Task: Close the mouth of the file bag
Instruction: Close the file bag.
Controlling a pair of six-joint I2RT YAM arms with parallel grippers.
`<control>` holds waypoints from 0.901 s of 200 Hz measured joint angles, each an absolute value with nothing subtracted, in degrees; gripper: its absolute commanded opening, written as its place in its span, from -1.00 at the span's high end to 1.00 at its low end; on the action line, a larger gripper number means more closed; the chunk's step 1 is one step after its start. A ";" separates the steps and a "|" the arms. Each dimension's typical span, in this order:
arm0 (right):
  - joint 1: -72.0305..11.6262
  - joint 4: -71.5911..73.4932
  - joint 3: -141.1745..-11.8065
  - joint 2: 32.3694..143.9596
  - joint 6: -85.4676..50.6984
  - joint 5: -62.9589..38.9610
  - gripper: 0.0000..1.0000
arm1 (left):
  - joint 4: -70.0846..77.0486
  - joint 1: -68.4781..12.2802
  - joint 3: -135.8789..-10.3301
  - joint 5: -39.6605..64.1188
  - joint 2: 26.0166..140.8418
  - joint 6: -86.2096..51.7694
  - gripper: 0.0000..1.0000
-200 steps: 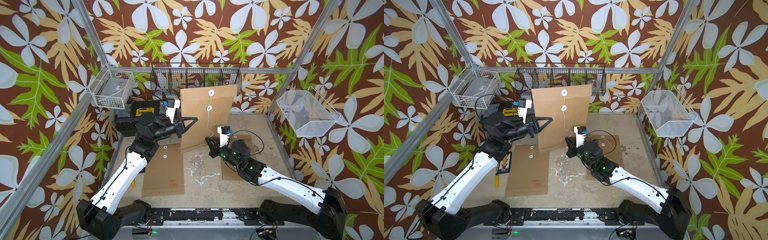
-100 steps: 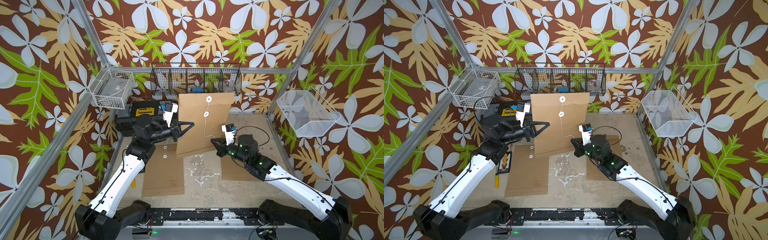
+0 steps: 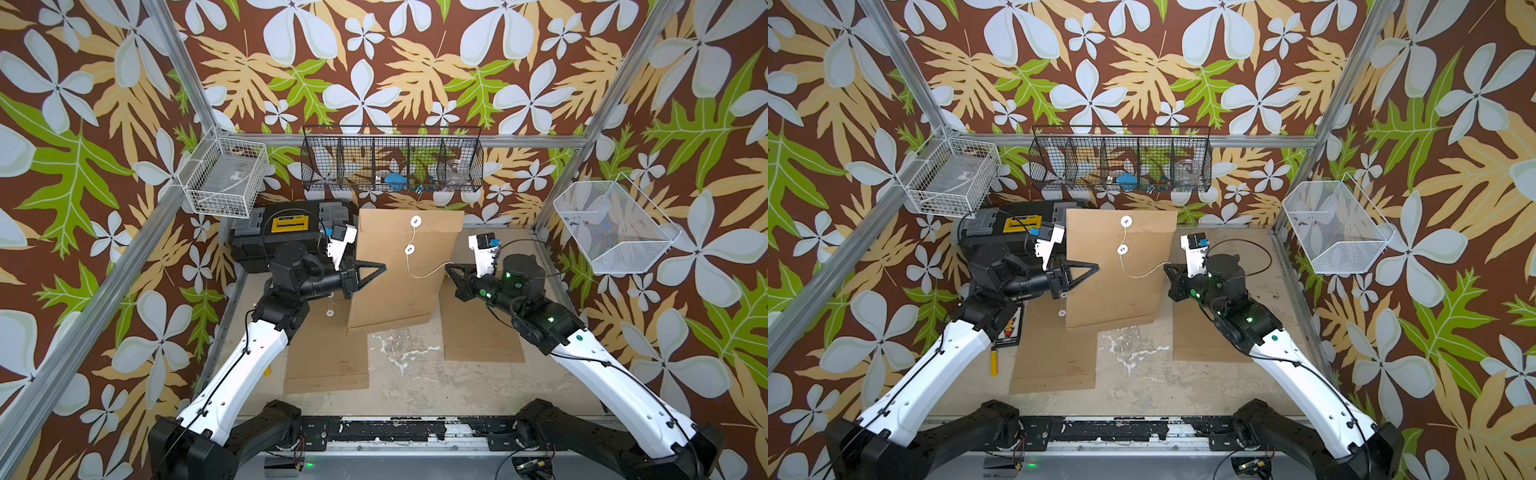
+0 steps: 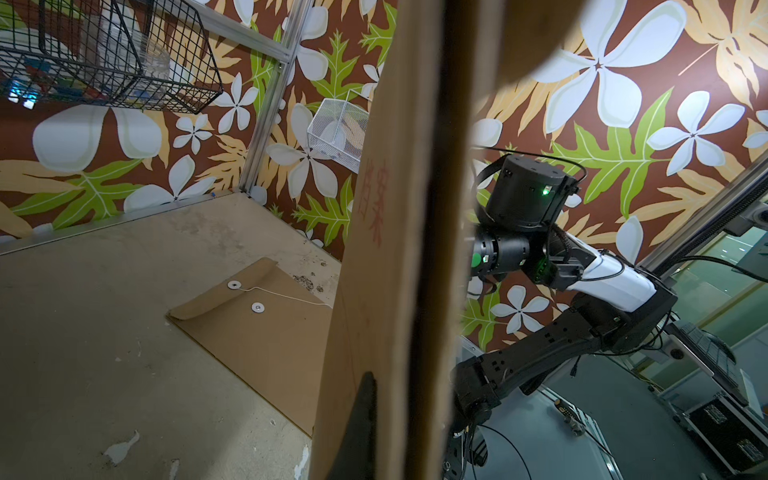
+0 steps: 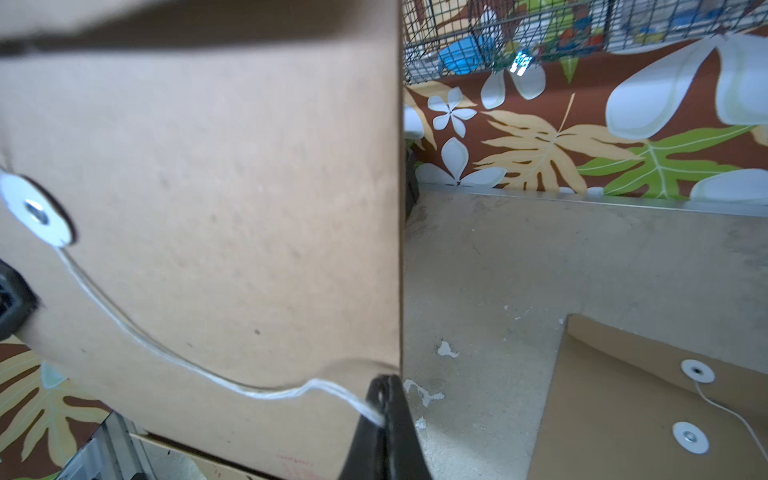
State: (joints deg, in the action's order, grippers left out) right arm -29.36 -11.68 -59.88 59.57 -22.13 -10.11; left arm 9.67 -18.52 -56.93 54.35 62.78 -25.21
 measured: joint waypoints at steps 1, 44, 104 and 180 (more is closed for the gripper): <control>-29.34 -11.75 -59.96 59.55 -22.11 -10.02 1.00 | 9.67 -18.52 -56.86 54.35 62.76 -25.21 1.00; -29.32 -15.86 -63.99 58.22 -19.05 -5.37 1.00 | 9.63 -18.52 -54.43 54.54 62.39 -25.28 1.00; -29.32 -18.59 -67.29 57.63 -16.05 0.23 1.00 | 9.69 -18.52 -53.28 54.46 62.57 -25.87 1.00; -29.32 -19.73 -70.94 57.67 -13.78 3.49 1.00 | 9.85 -18.52 -53.04 54.33 63.09 -26.79 1.00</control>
State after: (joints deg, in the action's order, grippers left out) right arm -29.32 -19.73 -70.94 57.67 -13.78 3.49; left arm 9.85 -18.52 -53.04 54.33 63.09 -26.79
